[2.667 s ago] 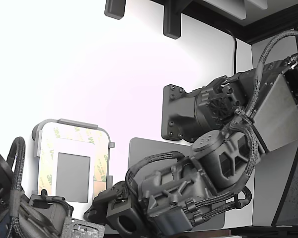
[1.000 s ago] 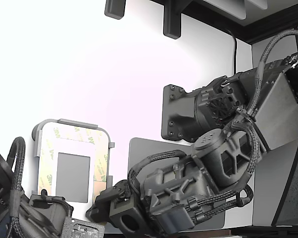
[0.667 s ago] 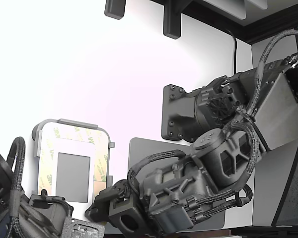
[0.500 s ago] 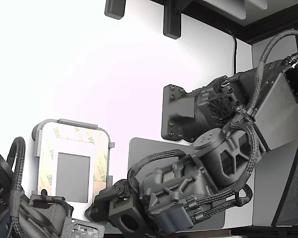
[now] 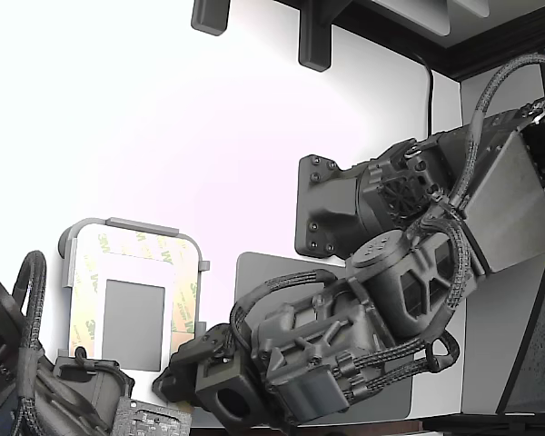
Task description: Peel off protective film from adhesive tape.
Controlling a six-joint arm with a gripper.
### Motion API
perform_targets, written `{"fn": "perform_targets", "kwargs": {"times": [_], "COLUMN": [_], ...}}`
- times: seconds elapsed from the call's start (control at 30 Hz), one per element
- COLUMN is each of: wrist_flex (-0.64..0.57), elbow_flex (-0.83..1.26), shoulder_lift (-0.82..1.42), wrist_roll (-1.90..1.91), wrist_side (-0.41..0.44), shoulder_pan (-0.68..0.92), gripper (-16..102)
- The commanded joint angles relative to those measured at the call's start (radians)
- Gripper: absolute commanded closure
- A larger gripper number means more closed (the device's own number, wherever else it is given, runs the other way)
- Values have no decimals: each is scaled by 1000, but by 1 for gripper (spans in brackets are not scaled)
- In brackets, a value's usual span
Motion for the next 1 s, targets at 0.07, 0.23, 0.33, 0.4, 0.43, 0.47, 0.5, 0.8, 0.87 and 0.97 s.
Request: {"fn": "perform_targets", "kwargs": {"times": [0.07, 0.23, 0.33, 0.4, 0.43, 0.47, 0.5, 0.8, 0.87, 0.97], "wrist_flex": [-3, -9, -11, -12, -14, -17, -20, -28, -15, 20], "elbow_flex": [-2, 5, 6, 6, 6, 9, 12, 29, 26, 6], "shoulder_lift": [23, 25, 25, 26, 26, 26, 26, 46, 55, 66], "wrist_roll": [-5, -9, -11, -11, -11, -11, -11, -11, -11, -21], "wrist_side": [-2, -3, -3, -3, -3, -3, -5, 3, 6, 6], "shoulder_pan": [-23, -26, -28, -28, -28, -28, -28, -32, -35, -44], "gripper": [97, 97, 97, 97, 97, 97, 97, 97, 97, 97]}}
